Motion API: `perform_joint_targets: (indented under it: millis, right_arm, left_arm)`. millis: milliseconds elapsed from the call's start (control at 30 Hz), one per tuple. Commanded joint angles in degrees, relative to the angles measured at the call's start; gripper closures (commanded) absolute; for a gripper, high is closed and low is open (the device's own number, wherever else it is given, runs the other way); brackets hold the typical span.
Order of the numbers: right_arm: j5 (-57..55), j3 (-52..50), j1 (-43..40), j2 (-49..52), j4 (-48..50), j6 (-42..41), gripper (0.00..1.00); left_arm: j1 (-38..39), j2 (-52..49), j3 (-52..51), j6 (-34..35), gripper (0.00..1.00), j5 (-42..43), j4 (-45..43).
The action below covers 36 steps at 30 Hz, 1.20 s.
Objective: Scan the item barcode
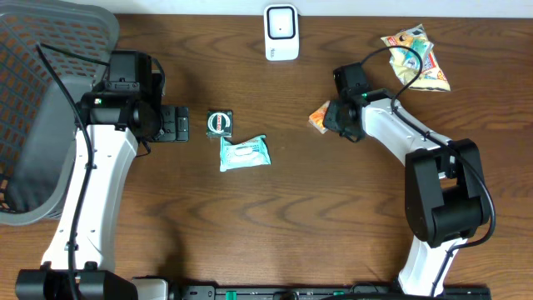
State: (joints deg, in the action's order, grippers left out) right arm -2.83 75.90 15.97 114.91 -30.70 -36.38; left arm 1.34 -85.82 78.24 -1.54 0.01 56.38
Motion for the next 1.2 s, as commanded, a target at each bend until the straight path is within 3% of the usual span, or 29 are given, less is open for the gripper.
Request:
perform_joint_targets:
  millis: [0,67,133,367,467,700,833,1167]
  right_arm:
    - [-1.27,-0.26,-0.22,0.61,2.93,5.53,0.93]
    - [-0.57,-0.26,-0.22,0.61,5.77,8.39,0.94]
    - [1.68,-0.15,-0.22,0.55,8.61,11.06,0.87]
    - [14.14,-0.13,-0.20,0.52,12.68,11.43,0.83]
    - [13.90,-0.07,-0.39,0.28,12.13,12.50,0.78]
    - [8.24,0.96,-3.37,-3.26,9.94,13.20,0.84]
    - [7.30,0.94,-5.64,-4.02,9.99,11.10,0.82]
    - [9.03,0.87,-5.14,3.30,12.44,9.86,0.73]
  left_arm:
    - [0.02,-0.33,-0.39,-0.37,0.02,-0.52,0.07]
    - [0.02,-0.33,-0.39,-0.35,0.02,-0.52,0.07]
    - [0.02,-0.33,-0.39,-0.37,0.02,-0.52,0.07]
    - [0.02,-0.33,-0.39,-0.35,0.02,-0.52,0.07]
    - [0.02,-0.33,-0.39,-0.37,0.02,-0.52,0.07]
    - [0.02,-0.33,-0.39,-0.35,0.02,-0.52,0.07]
    - [0.02,-0.33,-0.39,-0.37,0.02,-0.52,0.04]
    - [0.02,-0.33,-0.39,-0.37,0.02,-0.52,0.07]
